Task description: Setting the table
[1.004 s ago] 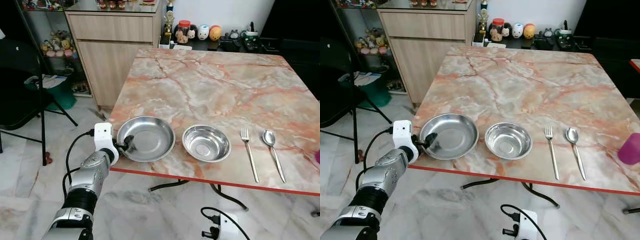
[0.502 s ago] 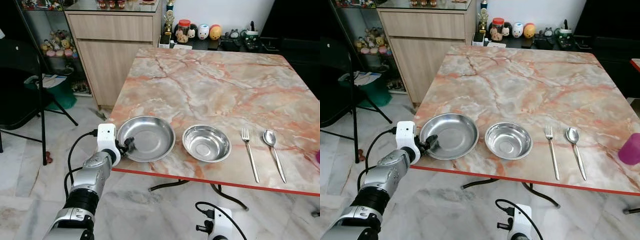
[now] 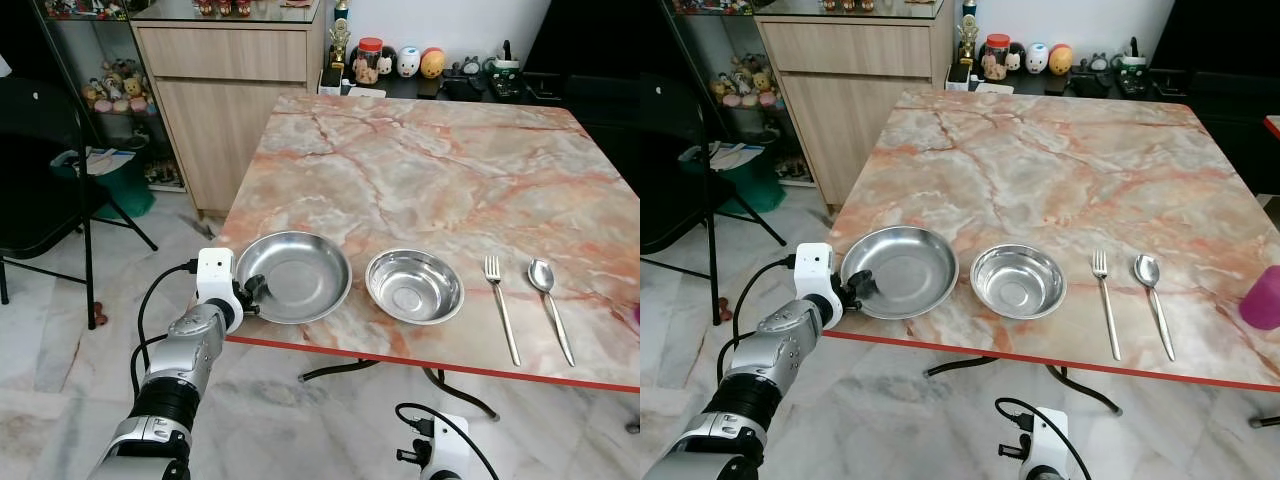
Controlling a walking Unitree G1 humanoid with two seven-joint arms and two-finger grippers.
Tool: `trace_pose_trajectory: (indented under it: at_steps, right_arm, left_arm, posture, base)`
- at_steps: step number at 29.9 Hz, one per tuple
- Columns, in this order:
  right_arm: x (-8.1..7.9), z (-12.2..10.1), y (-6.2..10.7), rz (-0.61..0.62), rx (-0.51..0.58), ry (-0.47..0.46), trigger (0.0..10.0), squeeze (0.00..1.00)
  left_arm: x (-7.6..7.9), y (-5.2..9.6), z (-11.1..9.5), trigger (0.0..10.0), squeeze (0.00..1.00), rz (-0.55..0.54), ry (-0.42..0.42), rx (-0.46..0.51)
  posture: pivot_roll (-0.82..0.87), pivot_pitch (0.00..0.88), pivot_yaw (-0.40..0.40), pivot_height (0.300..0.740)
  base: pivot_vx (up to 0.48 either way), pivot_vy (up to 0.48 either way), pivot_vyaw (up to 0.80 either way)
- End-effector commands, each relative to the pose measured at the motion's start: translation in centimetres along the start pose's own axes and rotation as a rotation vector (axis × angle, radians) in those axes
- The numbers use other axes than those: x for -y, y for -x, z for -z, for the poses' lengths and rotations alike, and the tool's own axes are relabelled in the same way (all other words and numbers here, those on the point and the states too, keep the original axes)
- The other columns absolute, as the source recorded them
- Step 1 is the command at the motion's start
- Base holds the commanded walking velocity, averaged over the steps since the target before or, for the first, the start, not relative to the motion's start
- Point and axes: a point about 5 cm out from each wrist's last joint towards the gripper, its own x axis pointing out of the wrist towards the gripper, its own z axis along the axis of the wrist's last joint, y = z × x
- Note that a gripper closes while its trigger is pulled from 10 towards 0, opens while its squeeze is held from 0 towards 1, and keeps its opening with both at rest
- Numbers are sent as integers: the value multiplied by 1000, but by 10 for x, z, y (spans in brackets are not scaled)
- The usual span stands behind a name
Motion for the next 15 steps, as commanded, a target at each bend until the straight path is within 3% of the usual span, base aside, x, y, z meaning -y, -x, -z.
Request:
trace_pose_trajectory:
  at_steps: [1, 15]
  right_arm:
    - [3, 1, 0, 6, 1, -12, 10000, 0]
    - [3, -1, 0, -1, 13, -17, 10000, 0]
  left_arm:
    - [5, 1, 3, 0, 0, 21, -24, -8]
    - [2, 3, 0, 0, 0, -1, 16, 40]
  posture:
    - [43, 0, -1, 736]
    - [57, 0, -11, 736]
  base:
    - [0, 0, 0]
    - [0, 0, 0]
